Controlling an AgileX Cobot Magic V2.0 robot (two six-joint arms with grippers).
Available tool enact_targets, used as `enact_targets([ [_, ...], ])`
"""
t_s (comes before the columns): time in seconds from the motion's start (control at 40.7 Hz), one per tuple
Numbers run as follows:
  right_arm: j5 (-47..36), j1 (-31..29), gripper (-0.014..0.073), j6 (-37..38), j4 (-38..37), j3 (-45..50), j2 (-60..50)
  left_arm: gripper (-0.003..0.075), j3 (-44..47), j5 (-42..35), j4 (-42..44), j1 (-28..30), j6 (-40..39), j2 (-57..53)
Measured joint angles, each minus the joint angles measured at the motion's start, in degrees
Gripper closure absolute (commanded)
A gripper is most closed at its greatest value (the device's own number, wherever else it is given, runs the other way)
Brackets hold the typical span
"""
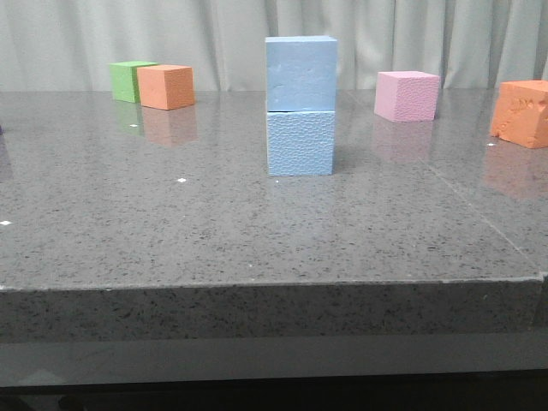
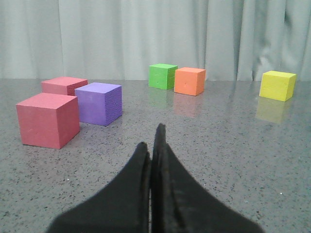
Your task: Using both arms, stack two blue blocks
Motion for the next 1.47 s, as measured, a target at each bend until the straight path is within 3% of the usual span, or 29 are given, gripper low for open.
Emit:
enact_targets([
  [1.474,-1.37,-0.48,0.0661,-0.01,2.31,0.22,-0.09,0.0741,0.00,0.00,0.00,0.00,0.09,0.00],
])
